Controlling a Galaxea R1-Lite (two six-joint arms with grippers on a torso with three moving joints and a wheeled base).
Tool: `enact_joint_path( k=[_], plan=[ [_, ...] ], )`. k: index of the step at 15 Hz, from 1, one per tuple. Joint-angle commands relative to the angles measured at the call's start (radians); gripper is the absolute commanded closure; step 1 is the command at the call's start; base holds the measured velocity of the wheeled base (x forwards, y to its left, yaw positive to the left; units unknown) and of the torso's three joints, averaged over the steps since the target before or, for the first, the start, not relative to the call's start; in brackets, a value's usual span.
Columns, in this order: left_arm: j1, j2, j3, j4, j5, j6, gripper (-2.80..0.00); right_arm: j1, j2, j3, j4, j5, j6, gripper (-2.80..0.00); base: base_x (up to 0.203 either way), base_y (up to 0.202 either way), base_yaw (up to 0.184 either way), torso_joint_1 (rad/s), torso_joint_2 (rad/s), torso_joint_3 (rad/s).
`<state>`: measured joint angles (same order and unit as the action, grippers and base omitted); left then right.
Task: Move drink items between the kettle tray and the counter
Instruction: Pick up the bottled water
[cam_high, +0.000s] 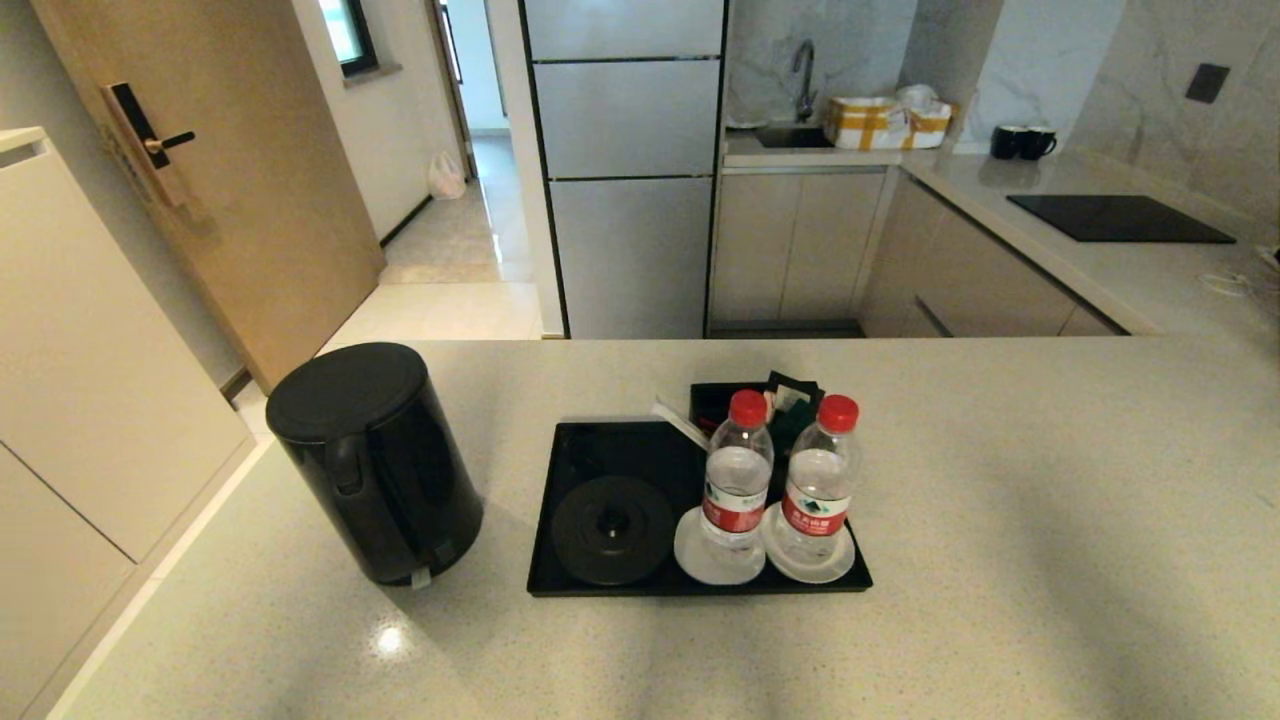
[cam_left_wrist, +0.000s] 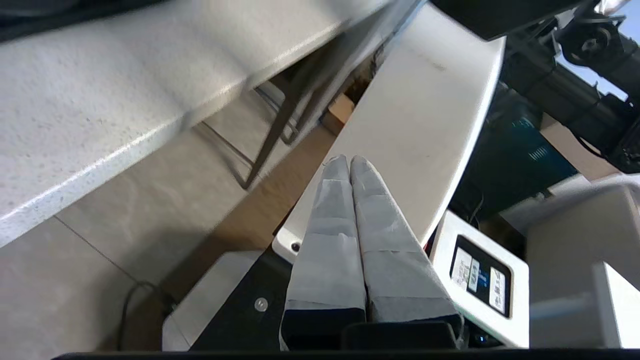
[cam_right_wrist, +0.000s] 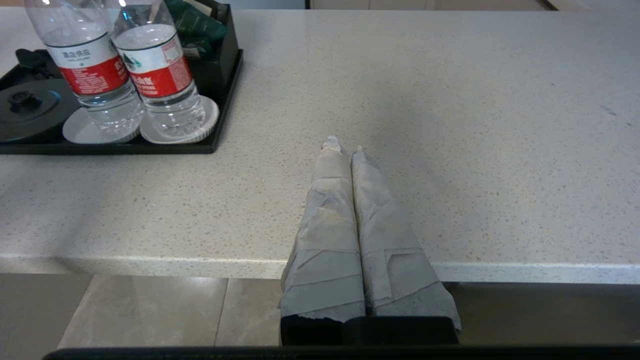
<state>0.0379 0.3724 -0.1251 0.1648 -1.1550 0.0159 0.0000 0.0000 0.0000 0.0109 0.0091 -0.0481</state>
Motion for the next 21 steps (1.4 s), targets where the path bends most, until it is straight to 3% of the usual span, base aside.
enact_joint_path(
  k=[1,3,4,6,10,11,14,16,18,21],
  plan=[
    [-0.002,-0.146,-0.019,0.036,0.02,-0.05,0.0,0.0,0.0,0.0,0.0,0.003,-0.005,0.0,0.0,0.0,0.0,0.0,0.0,0.0],
    [-0.009,-0.175,-0.028,0.048,0.19,-0.065,0.0,0.0,0.0,0.0,0.0,-0.003,0.002,0.0,0.0,0.0,0.0,0.0,0.0,0.0],
    [-0.012,-0.186,-0.03,0.047,0.311,-0.063,0.0,0.0,0.0,0.0,0.0,-0.003,0.001,0.0,0.0,0.0,0.0,0.0,0.0,0.0],
    [-0.021,-0.248,-0.032,0.052,0.467,-0.055,0.0,0.0,-0.002,0.0,-0.011,-0.005,-0.003,0.0,0.0,0.0,0.0,0.0,0.0,0.0],
    [-0.029,-0.359,0.02,0.005,1.111,-0.007,0.0,0.001,0.066,-0.12,0.02,0.022,0.013,0.0,0.0,0.0,0.0,0.0,0.0,0.0],
    [-0.029,-0.365,0.048,-0.047,1.17,0.014,0.0,0.002,0.145,-0.203,0.026,0.036,0.021,0.0,0.0,0.0,0.0,0.0,0.0,0.0],
    [-0.03,-0.371,0.071,-0.094,1.164,0.007,0.0,0.005,0.542,-0.42,0.041,0.068,0.051,0.0,0.0,0.0,0.0,0.0,0.0,0.0],
    [-0.03,-0.371,0.091,-0.093,1.157,0.046,0.0,0.026,0.81,-0.502,0.045,0.103,0.065,0.0,0.0,0.0,0.0,0.0,0.0,0.0],
    [-0.03,-0.372,0.105,-0.113,1.133,0.1,0.0,0.094,1.069,-0.553,0.049,0.134,0.072,0.0,0.0,0.0,0.0,0.0,0.0,0.0],
    [-0.03,-0.372,0.111,-0.117,1.143,0.069,0.0,0.217,1.353,-0.618,0.039,0.15,0.084,0.0,0.0,0.0,0.0,0.0,0.0,0.0]
  ],
)
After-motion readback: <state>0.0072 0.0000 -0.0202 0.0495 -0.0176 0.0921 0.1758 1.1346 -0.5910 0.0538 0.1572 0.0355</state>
